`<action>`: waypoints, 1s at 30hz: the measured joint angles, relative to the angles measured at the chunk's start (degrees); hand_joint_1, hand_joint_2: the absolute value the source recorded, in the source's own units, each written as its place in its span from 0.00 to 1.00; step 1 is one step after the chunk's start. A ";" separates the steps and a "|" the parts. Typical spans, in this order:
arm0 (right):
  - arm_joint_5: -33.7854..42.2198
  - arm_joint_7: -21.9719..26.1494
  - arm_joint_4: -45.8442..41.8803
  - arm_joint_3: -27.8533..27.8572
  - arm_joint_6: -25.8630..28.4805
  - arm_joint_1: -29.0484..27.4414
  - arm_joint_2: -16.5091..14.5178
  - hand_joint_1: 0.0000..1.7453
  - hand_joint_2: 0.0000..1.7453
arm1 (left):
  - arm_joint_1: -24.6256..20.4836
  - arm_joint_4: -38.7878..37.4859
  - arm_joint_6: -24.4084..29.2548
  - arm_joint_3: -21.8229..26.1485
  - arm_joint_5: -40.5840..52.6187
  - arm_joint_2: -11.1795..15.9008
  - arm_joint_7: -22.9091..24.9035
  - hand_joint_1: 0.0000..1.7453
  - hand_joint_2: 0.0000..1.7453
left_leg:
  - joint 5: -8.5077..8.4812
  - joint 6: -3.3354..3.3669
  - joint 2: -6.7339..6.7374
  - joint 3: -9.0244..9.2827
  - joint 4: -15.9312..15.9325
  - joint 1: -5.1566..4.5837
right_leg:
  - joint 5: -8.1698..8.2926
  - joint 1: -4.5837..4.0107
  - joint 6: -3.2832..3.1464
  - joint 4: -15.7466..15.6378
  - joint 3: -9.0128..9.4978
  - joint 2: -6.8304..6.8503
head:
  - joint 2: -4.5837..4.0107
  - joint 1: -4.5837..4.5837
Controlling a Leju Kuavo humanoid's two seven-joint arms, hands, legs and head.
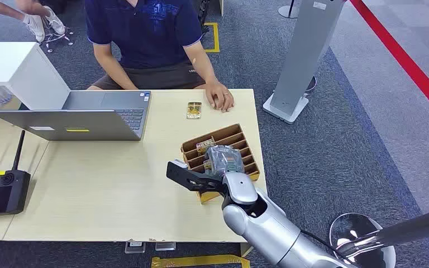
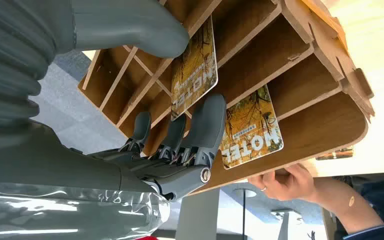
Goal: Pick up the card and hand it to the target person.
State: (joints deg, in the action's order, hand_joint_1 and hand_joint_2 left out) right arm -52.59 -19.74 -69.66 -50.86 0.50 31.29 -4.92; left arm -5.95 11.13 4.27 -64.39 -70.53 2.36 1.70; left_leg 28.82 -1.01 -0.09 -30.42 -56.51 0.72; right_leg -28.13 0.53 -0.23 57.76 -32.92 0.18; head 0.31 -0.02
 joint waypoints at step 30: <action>-0.43 -0.43 -0.04 0.07 0.36 -0.31 0.24 0.76 1.00 | 0.00 0.00 -0.18 -0.04 1.49 0.02 0.00 0.00 0.00 | 0.00 0.00 0.00 0.01 0.00 0.00 | 0.00 0.00 0.00 0.00 0.01 0.00 | 0.00 0.00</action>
State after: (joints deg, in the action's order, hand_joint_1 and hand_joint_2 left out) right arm -53.02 -20.16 -69.70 -50.80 0.86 30.99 -4.68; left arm -5.95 11.13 4.10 -64.43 -69.05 2.38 1.70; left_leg 28.82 -1.01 -0.09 -30.41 -56.52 0.71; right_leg -28.13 0.53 -0.23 57.76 -32.91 0.18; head 0.31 -0.02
